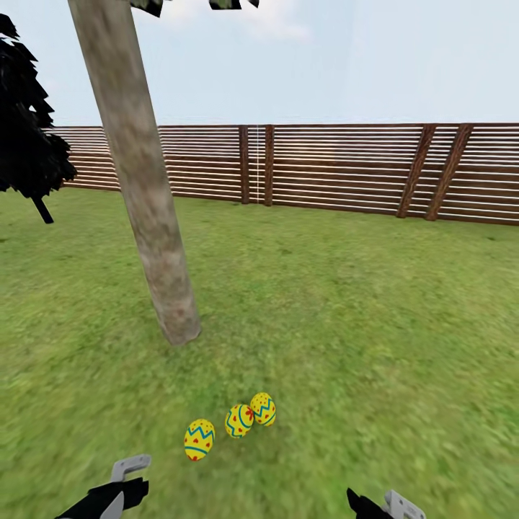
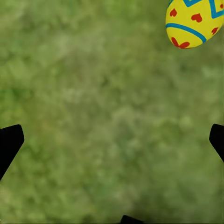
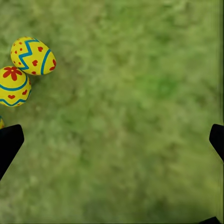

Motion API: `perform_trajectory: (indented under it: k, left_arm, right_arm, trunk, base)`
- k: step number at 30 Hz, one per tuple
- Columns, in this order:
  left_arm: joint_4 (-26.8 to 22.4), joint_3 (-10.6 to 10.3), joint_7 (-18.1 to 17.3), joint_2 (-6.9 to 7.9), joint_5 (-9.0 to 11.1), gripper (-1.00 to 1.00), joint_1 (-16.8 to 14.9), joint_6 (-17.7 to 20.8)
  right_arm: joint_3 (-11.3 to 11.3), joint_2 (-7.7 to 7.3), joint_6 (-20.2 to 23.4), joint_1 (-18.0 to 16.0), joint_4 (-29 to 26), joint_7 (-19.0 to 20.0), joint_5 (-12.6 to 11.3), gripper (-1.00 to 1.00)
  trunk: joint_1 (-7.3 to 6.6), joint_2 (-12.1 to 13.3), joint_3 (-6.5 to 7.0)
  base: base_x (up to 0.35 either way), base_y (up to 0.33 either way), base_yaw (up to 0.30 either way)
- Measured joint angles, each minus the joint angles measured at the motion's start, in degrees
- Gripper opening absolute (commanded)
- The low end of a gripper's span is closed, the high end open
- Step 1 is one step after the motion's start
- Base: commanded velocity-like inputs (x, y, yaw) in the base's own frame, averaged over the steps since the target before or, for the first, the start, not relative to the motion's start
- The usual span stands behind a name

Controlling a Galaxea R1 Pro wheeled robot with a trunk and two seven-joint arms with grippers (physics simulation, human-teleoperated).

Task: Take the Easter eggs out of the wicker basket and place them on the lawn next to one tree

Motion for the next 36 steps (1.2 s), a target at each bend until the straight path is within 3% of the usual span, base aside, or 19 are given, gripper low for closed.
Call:
perform_trajectory:
  k: [22,31,36]
  left_arm:
    - [-0.01,0.00,0.00,-0.09,-0.08,1.00,0.65,-0.18]
    - [0.03,-0.06,0.00,-0.30,-0.09,1.00,0.76,-0.15]
    - [2.25,-0.19,-0.01,-0.51,-0.13,1.00,1.05,-1.53]
  right_arm:
    - [0.09,-0.01,-0.40,0.00,0.92,-0.08,-0.02,1.00]
    - [0.11,-0.09,-0.40,-0.08,4.25,-0.06,0.11,1.00]
    - [0.01,0.01,-0.41,-0.09,6.86,-0.13,2.82,1.00]
  trunk:
    - [-4.83,8.83,3.95]
    - [-6.81,12.44,5.57]
    - [-7.91,14.44,6.46]
  base:
    - [0.000,0.000,0.000]
    - [0.000,0.000,0.000]
    - [0.000,0.000,0.000]
